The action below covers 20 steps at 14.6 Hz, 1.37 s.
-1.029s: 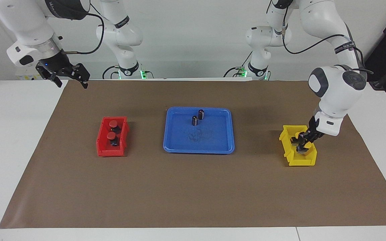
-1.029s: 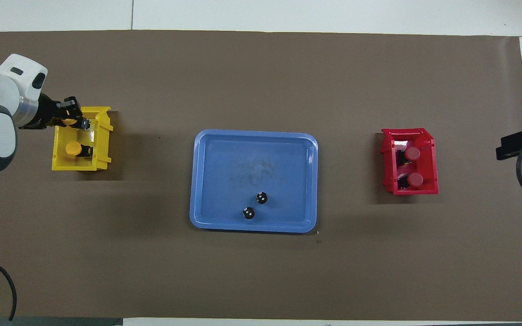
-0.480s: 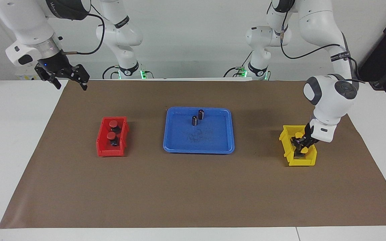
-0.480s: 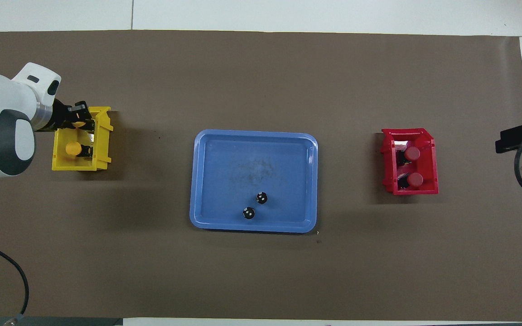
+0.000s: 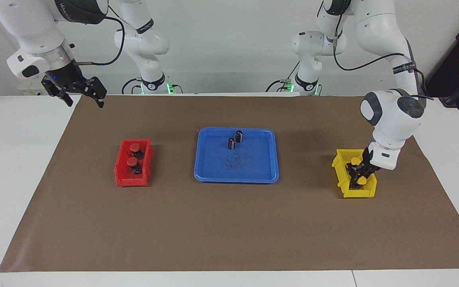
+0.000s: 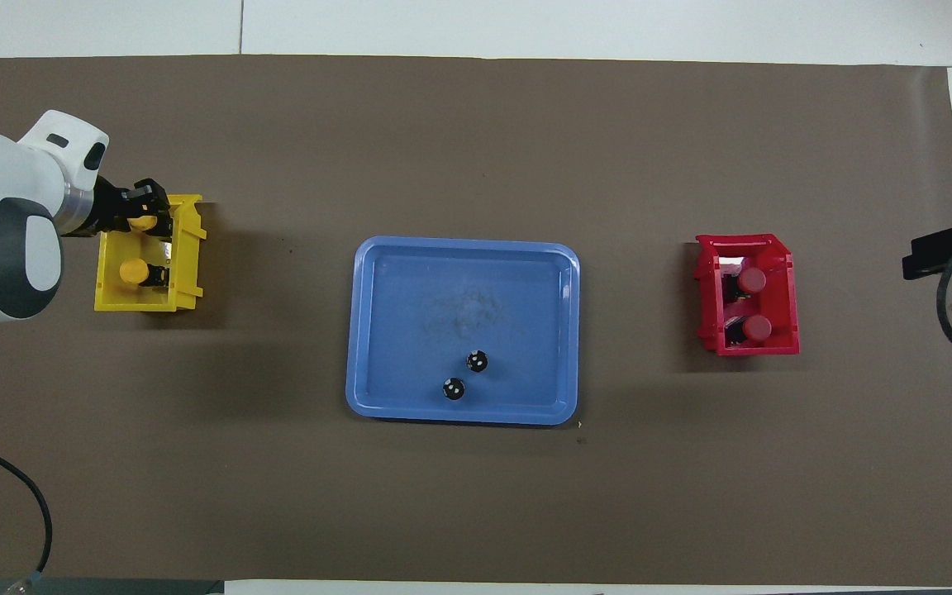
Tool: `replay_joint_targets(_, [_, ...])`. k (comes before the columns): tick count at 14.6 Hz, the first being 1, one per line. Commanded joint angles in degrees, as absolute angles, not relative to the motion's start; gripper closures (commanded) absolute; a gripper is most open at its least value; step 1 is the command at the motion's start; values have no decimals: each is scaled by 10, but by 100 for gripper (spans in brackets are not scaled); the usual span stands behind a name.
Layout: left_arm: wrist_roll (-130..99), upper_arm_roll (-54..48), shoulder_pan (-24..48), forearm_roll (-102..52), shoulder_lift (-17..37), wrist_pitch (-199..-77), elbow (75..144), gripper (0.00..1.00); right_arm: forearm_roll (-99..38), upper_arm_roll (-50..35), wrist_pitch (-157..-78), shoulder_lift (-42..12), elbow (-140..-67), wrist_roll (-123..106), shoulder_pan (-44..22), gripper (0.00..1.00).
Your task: Sort red and yellow buttons by color
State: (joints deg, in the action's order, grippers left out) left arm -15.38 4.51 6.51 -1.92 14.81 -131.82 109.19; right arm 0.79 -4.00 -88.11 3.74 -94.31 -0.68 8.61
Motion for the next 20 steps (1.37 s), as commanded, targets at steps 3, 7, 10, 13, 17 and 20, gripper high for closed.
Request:
replay_joint_targets(3, [-96, 45, 69, -22, 130, -1183, 1010, 29, 4, -43, -886, 34, -940, -17, 90, 0])
replay_joint_targets(7, [-4, 42, 80, 21, 78, -1061, 970, 1, 4, -43, -886, 34, -940, -17, 90, 0])
replay_joint_targets(10, [5, 43, 80, 26, 30, -984, 953, 0, 4, -43, -886, 34, -940, -17, 90, 0])
replay_joint_targets(13, [44, 43, 76, 26, 11, -920, 927, 0, 4, -43, -886, 34, -940, -17, 90, 0])
replay_joint_targets(17, [69, 45, 73, 23, -19, -884, 926, 0, 4, -43, -886, 35, -941, -17, 90, 0])
replay_joint_targets(20, [65, 44, 75, 22, -42, -862, 928, 0, 4, -43, -886, 35, -941, -17, 90, 0])
